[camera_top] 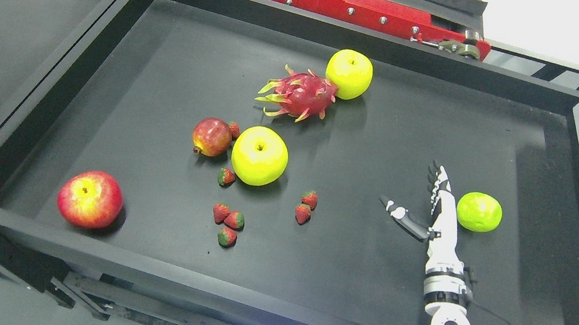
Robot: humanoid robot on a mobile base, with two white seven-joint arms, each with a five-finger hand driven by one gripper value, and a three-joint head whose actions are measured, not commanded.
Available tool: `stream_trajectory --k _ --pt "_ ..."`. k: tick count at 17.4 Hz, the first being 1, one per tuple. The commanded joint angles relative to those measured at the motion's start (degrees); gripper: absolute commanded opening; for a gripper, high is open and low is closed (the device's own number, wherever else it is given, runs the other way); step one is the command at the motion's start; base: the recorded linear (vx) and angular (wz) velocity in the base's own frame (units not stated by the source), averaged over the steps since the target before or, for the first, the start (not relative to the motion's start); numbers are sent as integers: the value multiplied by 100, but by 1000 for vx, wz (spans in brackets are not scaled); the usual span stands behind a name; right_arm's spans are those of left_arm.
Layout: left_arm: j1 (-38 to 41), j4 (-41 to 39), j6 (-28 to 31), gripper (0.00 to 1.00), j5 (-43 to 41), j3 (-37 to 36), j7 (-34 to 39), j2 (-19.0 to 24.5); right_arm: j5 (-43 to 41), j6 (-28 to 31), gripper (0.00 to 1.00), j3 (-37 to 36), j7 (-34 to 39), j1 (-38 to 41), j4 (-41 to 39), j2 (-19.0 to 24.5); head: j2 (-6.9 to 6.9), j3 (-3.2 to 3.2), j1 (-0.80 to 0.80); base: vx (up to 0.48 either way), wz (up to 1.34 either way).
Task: Place green apple on left shelf middle layer
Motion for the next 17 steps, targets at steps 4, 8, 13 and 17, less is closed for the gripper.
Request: stream_trajectory --k 4,8,13,17 --pt "0 0 -2 100 0 0 2 100 -357 -33 100 153 1 483 -1057 -100 0 0 0 0 0" --pt "0 0 -2 100 0 0 2 100 -357 -24 100 153 1 474 -1057 -100 0 0 0 0 0" --pt "0 0 -2 100 0 0 2 100 -357 -16 100 153 1 474 -1057 -100 0 0 0 0 0" --pt "0 0 -2 100 0 0 2 100 -357 -7 100 153 10 483 -1057 -100 0 0 0 0 0"
